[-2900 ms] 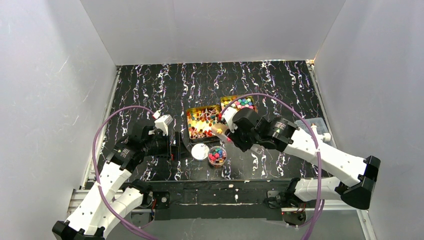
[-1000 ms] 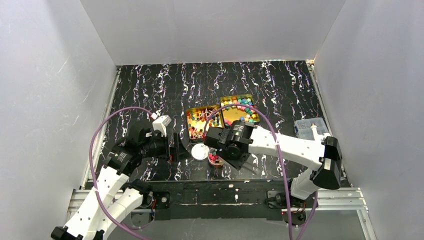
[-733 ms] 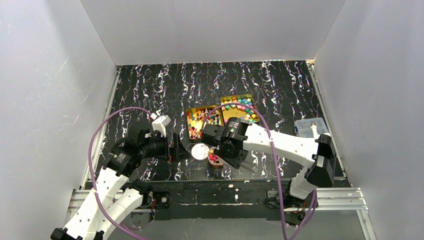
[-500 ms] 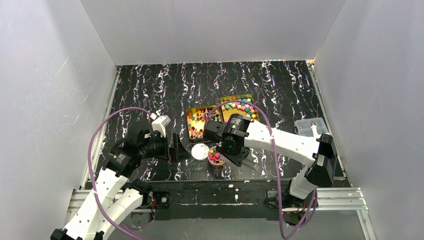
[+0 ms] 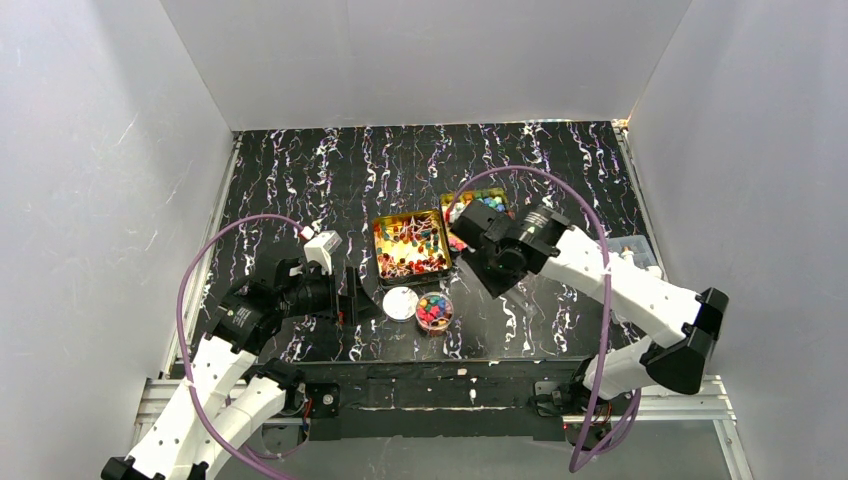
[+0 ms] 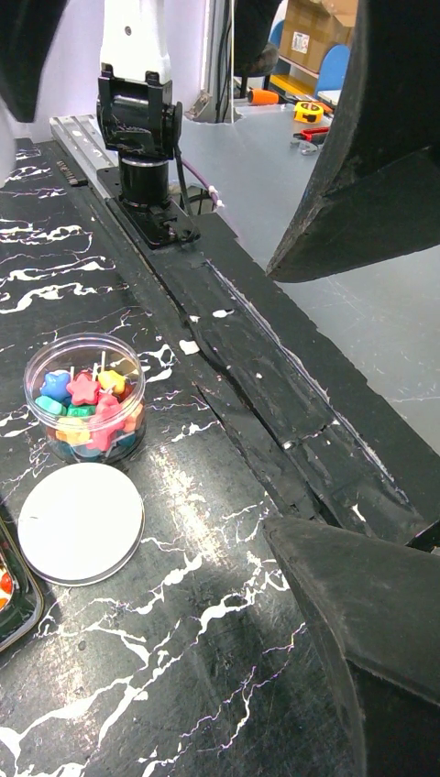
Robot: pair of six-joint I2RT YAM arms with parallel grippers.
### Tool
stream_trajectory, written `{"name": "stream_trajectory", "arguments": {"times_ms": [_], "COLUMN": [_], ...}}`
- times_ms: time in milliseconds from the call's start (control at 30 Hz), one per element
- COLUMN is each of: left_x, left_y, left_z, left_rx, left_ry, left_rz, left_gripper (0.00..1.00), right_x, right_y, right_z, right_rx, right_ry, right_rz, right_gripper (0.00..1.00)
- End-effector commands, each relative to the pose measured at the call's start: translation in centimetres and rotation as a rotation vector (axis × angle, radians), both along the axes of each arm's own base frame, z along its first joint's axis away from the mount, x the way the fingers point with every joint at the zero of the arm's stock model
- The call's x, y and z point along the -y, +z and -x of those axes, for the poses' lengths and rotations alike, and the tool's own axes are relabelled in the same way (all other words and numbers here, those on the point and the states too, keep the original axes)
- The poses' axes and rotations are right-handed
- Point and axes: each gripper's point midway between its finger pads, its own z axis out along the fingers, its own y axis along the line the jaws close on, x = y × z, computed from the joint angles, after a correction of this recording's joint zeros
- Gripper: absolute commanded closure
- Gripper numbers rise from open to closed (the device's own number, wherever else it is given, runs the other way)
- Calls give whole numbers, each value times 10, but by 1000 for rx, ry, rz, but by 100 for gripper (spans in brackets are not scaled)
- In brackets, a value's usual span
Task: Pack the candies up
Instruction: Place the fake candies in the packing bottle, then place the spatula at the center of the board.
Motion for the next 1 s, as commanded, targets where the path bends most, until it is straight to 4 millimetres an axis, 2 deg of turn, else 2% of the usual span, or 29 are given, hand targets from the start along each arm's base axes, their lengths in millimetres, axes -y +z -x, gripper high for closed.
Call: {"name": "stream_trajectory", "arguments": {"times_ms": [0, 300, 500, 733, 967], "left_x": [1, 2, 1, 2, 1], "left_y": [-2, -4, -3, -4, -3], "left_z": [3, 2, 2, 2, 2], "left_rx": [0, -12, -2, -9, -3], "left_ry": [-23, -30, -22, -23, -23], "left_rz": [4, 3, 1, 0, 3], "left_gripper": [1, 1, 1, 1, 1], "right_x": [8, 22, 53, 80, 106], "right_y": [5, -3, -8, -18, -40], "right_z": [-28, -73, -113, -150, -180], "right_rx": [102, 196, 256, 302, 337], "right_ry": [-92, -234, -379, -483, -593], "right_rz": [-87, -186, -212, -239, -214], "right_gripper": [99, 99, 99, 99, 99]}}
